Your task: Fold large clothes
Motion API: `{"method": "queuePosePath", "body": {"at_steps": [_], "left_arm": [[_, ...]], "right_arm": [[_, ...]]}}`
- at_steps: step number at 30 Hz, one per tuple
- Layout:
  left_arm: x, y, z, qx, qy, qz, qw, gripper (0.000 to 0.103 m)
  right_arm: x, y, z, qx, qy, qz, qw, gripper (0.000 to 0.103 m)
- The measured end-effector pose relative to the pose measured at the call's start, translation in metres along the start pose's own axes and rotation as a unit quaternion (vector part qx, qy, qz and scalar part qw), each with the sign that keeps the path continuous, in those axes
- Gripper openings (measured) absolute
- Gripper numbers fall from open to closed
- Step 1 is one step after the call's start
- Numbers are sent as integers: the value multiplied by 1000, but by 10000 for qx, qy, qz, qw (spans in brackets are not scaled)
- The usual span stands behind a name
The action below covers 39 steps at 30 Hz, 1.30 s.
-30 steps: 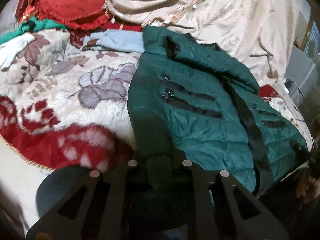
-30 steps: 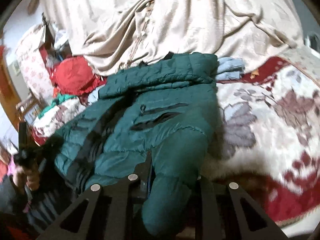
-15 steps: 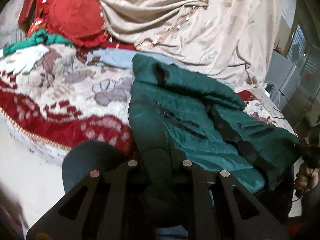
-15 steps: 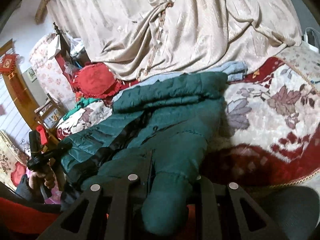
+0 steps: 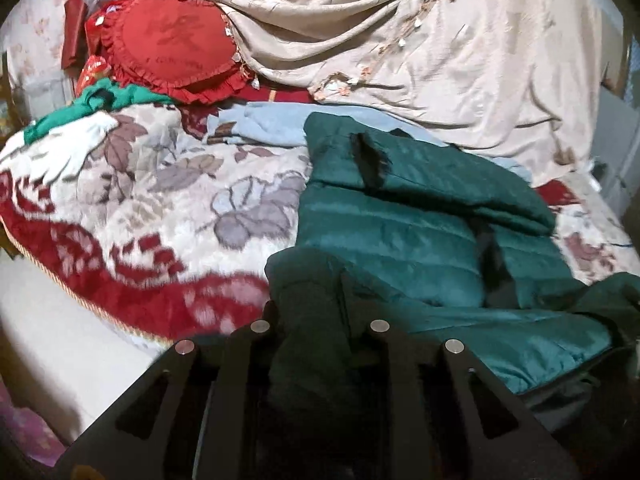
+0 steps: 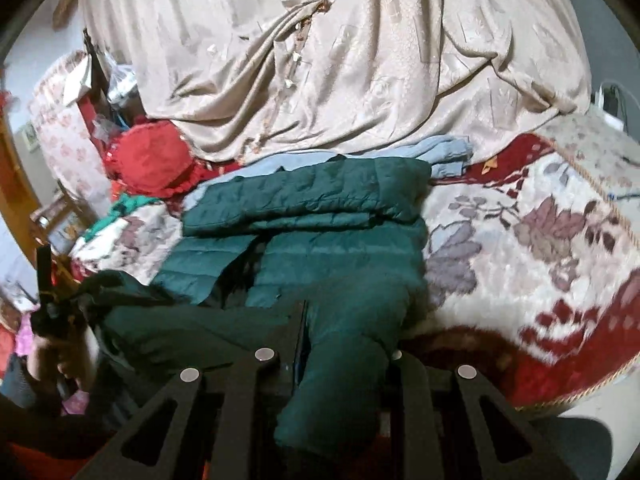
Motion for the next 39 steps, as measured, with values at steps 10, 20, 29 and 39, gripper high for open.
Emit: {"method": "queuePosePath", "body": {"at_steps": [10,20,29,39], "left_arm": [[-27,-56,-27,-642,-278,296,9971,16],[-30,-46,-27,-791,-96,335,9963,16],[-28,-59,-27,-722,-70,232,9971,16],[-21,-63,-27,-694,-149,103,9974,17]], "right_arm": [[-14,-58,-28,221,-332,41,9992,17],[-18,-69,-23,336,-560,-394,9971,17],[-14,-70,-15,627,-250,-442,9967,17],[-11,-73,-11,837,-119,-432,9955,17]]}}
Point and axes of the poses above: each gripper's, at about its wrist camera, not at the fingertips, and y roughly against the way its jaws point, z to its left, x to its underside, the point moved 1 cm from there along -y, roughly the way its jaws point, and after that the axes turned 2 degrees about -y, right-handed, at the moved point
